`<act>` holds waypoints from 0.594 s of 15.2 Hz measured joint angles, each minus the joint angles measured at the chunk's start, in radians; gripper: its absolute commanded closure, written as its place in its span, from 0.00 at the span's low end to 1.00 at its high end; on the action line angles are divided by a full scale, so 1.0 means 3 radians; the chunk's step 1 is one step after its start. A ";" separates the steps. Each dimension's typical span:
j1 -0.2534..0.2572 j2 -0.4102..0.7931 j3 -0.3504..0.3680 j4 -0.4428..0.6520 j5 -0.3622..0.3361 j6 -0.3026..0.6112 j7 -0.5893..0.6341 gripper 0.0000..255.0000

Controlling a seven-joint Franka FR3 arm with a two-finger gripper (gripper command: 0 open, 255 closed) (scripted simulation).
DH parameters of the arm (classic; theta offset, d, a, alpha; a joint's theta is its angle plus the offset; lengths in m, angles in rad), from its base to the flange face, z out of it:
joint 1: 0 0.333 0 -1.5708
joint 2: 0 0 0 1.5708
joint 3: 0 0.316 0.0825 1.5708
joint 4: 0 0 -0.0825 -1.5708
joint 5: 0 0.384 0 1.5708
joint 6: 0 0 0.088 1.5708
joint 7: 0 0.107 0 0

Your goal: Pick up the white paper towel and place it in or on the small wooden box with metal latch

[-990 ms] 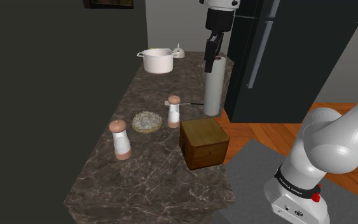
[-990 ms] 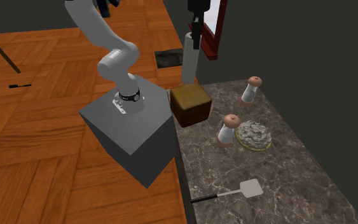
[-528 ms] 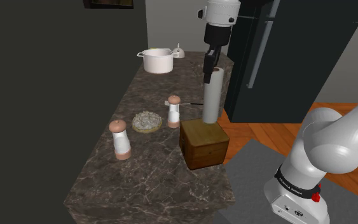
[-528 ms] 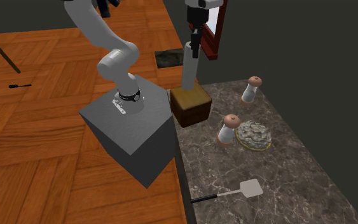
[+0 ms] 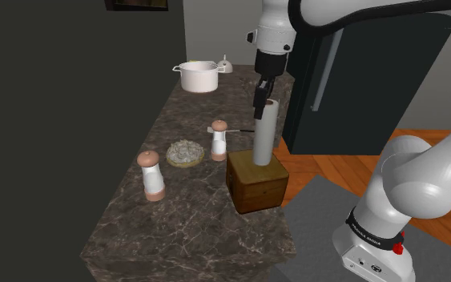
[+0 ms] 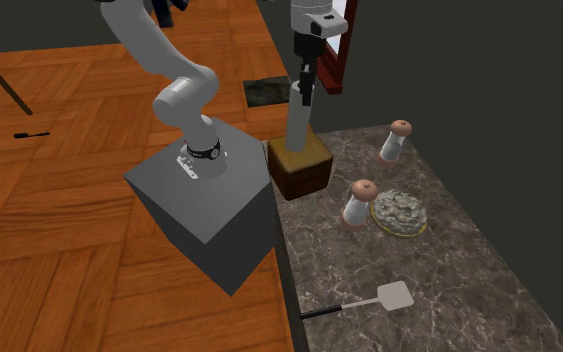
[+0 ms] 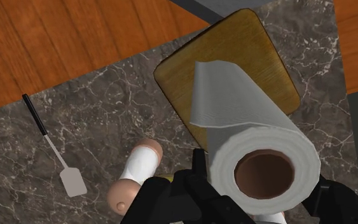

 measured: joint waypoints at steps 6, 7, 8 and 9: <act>-0.0001 -0.0013 -0.0004 -0.0032 -0.0001 0.0022 -0.0005 1.00; -0.0001 -0.0013 -0.0004 -0.0032 -0.0001 0.0022 -0.0005 0.00; -0.0001 -0.0013 -0.0004 -0.0033 -0.0001 0.0022 -0.0005 0.00; -0.0001 -0.0013 -0.0004 -0.0033 -0.0001 0.0022 -0.0005 0.00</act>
